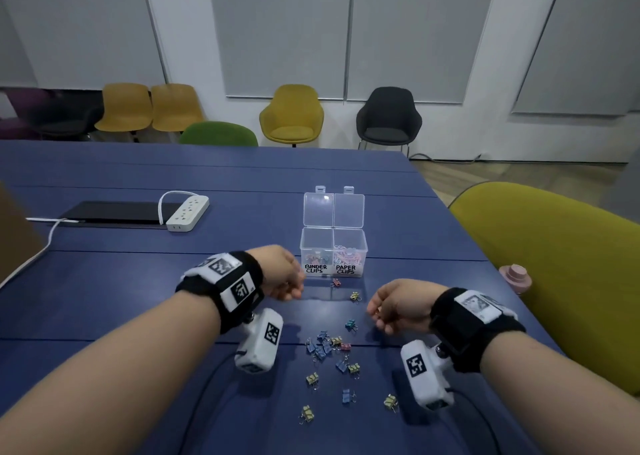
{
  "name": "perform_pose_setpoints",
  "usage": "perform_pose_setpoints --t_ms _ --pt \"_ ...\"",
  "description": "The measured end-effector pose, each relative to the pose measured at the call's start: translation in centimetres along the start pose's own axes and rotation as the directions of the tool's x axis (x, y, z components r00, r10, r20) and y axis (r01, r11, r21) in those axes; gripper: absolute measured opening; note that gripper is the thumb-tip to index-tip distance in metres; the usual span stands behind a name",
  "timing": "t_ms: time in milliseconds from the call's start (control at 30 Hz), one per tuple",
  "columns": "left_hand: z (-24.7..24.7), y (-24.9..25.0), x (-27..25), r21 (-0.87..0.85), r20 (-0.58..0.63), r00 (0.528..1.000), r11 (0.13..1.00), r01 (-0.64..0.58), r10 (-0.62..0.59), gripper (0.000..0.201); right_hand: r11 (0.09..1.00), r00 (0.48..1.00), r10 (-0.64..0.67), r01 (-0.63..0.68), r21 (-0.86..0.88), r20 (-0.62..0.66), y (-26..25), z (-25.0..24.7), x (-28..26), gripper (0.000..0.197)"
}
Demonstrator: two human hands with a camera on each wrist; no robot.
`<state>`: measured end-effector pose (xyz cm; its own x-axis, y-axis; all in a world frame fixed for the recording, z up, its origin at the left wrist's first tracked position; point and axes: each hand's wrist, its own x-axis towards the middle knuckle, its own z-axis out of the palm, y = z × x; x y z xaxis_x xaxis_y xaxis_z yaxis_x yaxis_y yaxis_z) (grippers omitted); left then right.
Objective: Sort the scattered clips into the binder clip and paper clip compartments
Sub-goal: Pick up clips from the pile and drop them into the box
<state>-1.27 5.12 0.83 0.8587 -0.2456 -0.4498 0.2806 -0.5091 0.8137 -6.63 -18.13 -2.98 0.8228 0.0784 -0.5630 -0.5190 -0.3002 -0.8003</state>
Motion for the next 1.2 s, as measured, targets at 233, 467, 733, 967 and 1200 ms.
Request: perform_pose_setpoints --t_ms 233,467,733,967,1200 --pt "-0.5 4.9 4.1 -0.050 -0.229 0.937 0.958 -0.281 0.263 0.013 0.857 0.996 -0.051 0.009 -0.515 -0.067 -6.1 -1.0 1.6 0.026" --pt "-1.5 4.5 5.2 -0.045 -0.232 0.941 0.963 -0.265 0.247 0.011 0.884 0.918 -0.345 0.248 -0.397 -0.196 -10.7 0.4 4.8 0.026" --pt "-1.7 1.2 2.6 0.131 -0.134 0.926 0.933 -0.336 0.353 0.011 0.974 0.967 -0.223 0.218 -0.053 -0.121 -13.7 2.5 6.5 0.015" --pt "-0.9 -1.5 -0.7 0.448 0.063 0.906 0.799 -0.401 0.419 0.003 0.948 0.936 -0.319 0.314 -0.057 -0.150 -11.5 1.9 2.0 0.031" --pt "2.5 -3.5 -6.7 0.693 0.362 0.873 0.532 -0.487 0.328 0.046 0.795 0.985 -0.103 0.163 -0.584 0.135 -5.0 0.9 -3.7 0.020"
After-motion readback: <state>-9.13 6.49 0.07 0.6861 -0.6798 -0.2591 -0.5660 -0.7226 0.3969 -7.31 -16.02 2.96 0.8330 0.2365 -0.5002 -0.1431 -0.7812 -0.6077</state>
